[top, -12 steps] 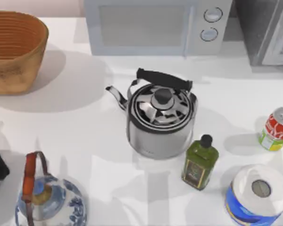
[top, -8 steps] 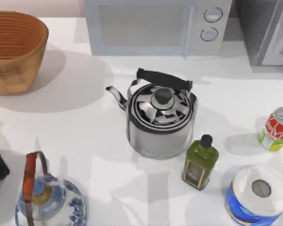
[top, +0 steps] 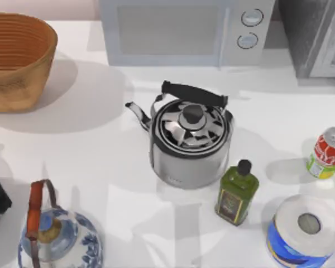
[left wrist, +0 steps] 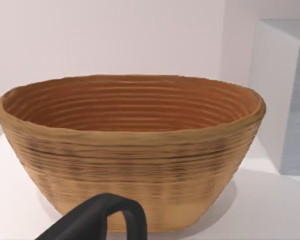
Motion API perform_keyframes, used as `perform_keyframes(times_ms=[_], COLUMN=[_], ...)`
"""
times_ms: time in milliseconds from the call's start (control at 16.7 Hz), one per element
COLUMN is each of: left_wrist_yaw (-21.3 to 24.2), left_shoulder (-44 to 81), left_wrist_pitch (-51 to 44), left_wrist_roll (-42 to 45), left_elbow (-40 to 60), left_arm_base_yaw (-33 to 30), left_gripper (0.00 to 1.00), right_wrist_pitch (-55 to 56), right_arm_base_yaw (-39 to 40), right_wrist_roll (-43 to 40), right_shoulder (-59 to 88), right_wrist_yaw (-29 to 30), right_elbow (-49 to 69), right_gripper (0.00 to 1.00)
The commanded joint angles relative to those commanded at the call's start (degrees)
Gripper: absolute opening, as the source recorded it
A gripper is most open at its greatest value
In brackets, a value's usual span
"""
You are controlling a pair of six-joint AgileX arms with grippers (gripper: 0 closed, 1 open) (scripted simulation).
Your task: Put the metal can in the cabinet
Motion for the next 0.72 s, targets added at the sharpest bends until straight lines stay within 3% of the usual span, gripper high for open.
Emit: perform_keyframes(times_ms=[360, 720], left_wrist_yaw=[0.0, 0.0], left_shoulder=[0.0, 0.0], left_wrist_pitch=[0.0, 0.0], left_wrist_roll=[0.0, 0.0], left_elbow=[0.0, 0.0], left_arm_base_yaw=[0.0, 0.0], left_gripper=[1.0, 1.0], right_wrist_pitch=[9.63, 13.66], right_arm_base_yaw=[7.14, 10.37], right_wrist_roll=[4.26, 5.55], right_shoulder=[30.06, 42.15], right_wrist_yaw=[6.84, 10.38], right_elbow=[6.59, 8.34], right_gripper=[1.0, 1.0])
